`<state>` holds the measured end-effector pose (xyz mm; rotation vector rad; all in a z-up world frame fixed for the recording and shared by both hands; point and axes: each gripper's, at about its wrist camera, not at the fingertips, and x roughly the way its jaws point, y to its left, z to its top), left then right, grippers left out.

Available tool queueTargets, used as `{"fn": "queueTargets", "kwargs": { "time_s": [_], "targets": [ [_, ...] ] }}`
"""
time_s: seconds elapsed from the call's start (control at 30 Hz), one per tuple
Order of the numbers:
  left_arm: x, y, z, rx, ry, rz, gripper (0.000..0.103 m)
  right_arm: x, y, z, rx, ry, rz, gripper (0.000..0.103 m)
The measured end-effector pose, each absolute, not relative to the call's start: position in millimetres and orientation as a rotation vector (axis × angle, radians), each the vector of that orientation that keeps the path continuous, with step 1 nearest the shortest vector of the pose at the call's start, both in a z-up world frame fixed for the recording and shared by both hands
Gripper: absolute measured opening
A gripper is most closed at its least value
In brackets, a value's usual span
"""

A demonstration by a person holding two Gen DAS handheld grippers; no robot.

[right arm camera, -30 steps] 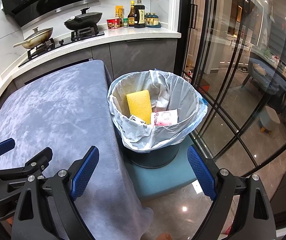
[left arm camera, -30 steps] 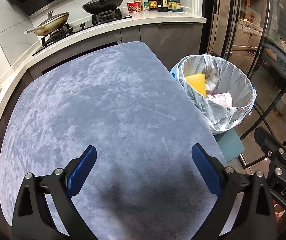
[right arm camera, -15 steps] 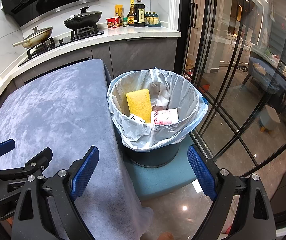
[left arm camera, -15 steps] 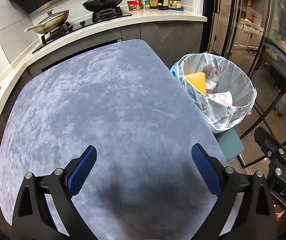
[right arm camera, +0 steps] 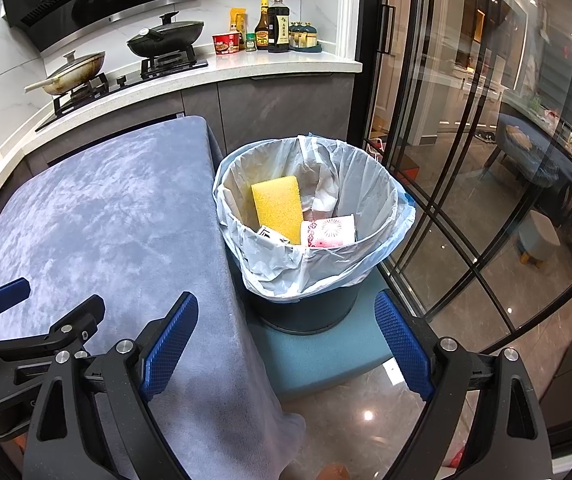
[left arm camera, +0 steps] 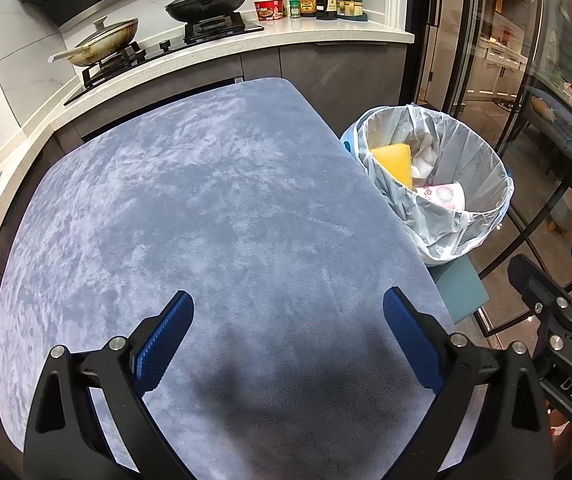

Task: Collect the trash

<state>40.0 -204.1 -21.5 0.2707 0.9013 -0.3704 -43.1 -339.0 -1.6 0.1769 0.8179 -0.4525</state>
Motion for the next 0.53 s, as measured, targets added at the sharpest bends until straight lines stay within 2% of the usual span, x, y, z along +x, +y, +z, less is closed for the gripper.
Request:
{"fn": "queueTargets", "kwargs": {
  "time_s": [0.53],
  "targets": [
    [40, -206, -25, 0.276, 0.91, -0.373, 0.091, -45, -342, -13, 0.178, 0.835, -0.467, 0.086]
  ]
}}
